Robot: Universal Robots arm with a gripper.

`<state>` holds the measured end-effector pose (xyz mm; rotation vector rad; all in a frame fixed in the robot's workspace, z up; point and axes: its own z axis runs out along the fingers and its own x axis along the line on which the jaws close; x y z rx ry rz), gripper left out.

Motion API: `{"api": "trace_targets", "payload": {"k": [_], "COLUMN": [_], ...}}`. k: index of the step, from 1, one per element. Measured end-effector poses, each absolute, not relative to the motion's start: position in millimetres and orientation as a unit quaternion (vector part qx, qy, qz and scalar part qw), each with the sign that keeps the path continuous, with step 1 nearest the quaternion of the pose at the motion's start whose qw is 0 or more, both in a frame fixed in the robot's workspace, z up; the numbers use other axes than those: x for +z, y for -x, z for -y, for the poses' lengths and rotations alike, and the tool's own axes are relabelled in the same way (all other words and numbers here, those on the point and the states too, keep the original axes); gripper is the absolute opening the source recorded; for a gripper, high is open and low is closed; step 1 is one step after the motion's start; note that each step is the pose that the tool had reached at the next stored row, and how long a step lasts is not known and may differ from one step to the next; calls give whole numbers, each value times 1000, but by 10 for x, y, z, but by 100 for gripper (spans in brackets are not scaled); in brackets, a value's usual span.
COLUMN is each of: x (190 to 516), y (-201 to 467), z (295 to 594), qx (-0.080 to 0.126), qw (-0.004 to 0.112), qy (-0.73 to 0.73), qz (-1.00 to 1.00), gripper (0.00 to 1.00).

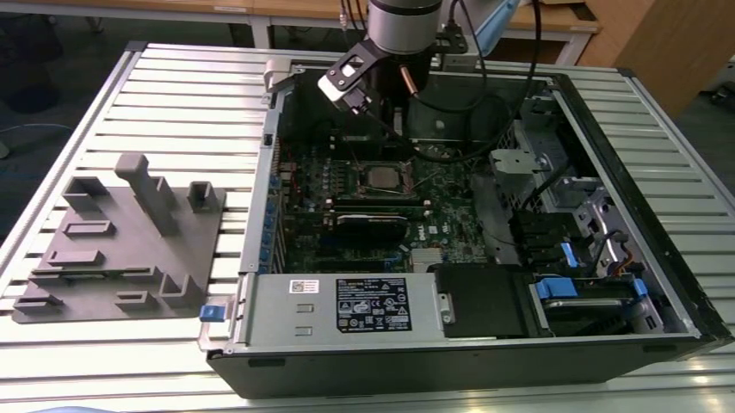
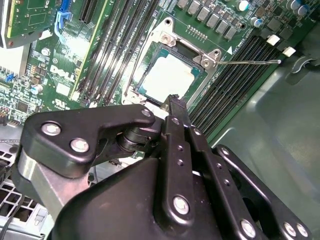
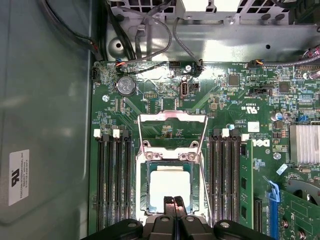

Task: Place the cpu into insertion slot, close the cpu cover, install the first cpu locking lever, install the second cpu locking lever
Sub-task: 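Close the cpu cover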

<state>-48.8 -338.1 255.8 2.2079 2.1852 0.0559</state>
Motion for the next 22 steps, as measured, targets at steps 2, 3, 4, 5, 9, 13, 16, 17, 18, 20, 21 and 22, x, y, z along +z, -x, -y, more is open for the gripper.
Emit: {"api": "trace_targets", "payload": {"k": [2, 3, 4, 5, 9, 13, 16, 17, 18, 20, 21, 22], "x": [2559, 2559, 2559, 2559, 2558, 2558, 2559, 2558, 2559, 2559, 2558, 2558], "y": [486, 484, 481, 478, 456, 448, 432, 425, 418, 407, 403, 400], "z": [3382, 3382, 3382, 3381, 3380, 3380, 3379, 3378, 3378, 3377, 3376, 3376], "qx": [18, 18, 18, 18, 18, 18, 18, 18, 18, 18, 18, 18], "qw": [17, 17, 17, 17, 17, 17, 17, 17, 17, 17, 17, 17], "qy": [-710, -710, -710, -711, -711, -710, -711, -710, -711, -711, -711, -711], "qz": [-703, -703, -703, -703, -703, -703, -703, -703, -703, -703, -703, -703], "gripper": [11, 11, 11, 11, 11, 11, 11, 11, 11, 11, 11, 11]}}
